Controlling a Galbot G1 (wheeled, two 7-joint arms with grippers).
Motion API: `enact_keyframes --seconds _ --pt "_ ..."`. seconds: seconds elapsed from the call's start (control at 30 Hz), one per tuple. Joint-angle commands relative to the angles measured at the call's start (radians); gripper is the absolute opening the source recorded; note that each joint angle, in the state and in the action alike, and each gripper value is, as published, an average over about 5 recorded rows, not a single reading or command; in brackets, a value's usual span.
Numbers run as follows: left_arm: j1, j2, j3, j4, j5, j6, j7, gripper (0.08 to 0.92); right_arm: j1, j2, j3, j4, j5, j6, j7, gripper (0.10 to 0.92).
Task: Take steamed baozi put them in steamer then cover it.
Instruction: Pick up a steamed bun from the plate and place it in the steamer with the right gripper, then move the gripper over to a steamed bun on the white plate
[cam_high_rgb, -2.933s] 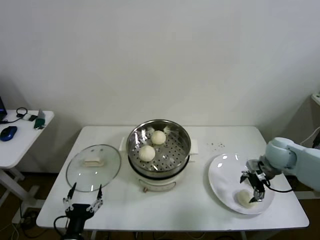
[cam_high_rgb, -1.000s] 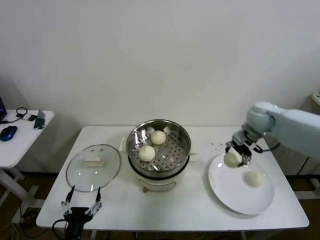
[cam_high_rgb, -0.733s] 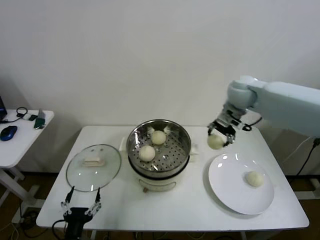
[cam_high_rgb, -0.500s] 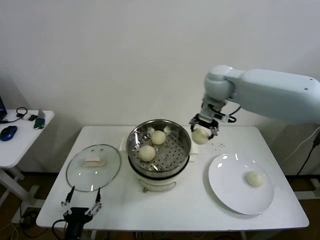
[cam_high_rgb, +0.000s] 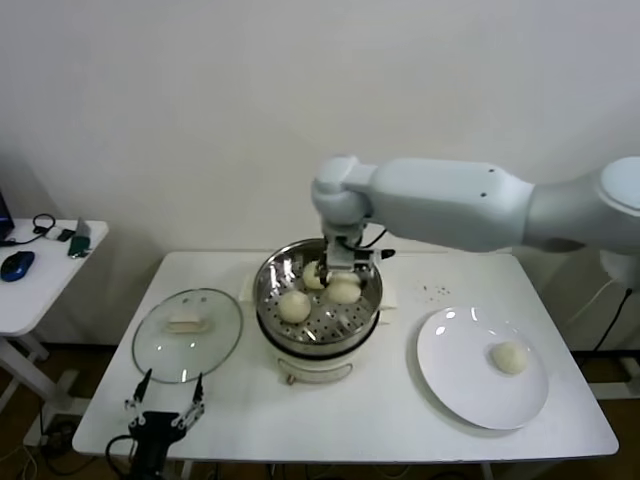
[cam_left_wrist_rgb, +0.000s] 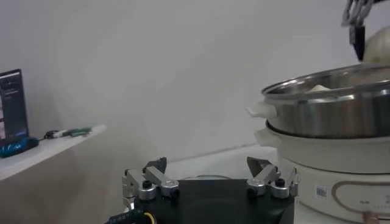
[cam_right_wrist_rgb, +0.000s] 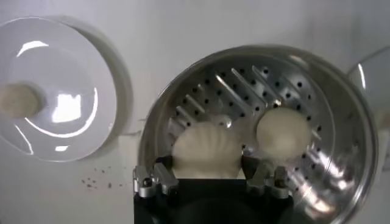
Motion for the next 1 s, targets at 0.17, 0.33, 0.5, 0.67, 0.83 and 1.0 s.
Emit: enact_keyframes --seconds 0.17,0.33,0.5,0.67,0.83,1.0 --pt "-0.002 0.015 -0.004 0.017 -0.011 -0.005 0.0 0.823 -0.129 0.131 0.004 -0.056 -0.084 0.065 -0.016 0.729" --pt "-0.003 0.014 -0.004 0.024 -0.012 -0.006 0.0 0.823 -0.143 0.131 -0.001 -0.065 -0.08 0.065 -0.017 0.729" --pt "-0.006 0.014 -0.005 0.028 -0.014 -0.006 -0.001 0.823 -0.153 0.13 -0.007 -0.072 -0.081 0.066 -0.014 0.734" --pt "-0.009 0.017 -0.01 0.031 -0.02 -0.005 -0.001 0.823 -0.159 0.126 -0.003 -0.077 -0.081 0.062 -0.015 0.758" --pt "-0.01 0.019 -0.012 0.03 -0.023 -0.005 -0.001 0.823 -0.16 0.12 0.013 -0.08 -0.082 0.064 -0.028 0.817" --pt "-0.009 0.019 -0.012 0.029 -0.022 -0.005 -0.001 0.823 -0.135 0.103 0.043 -0.082 -0.073 0.067 -0.039 0.822"
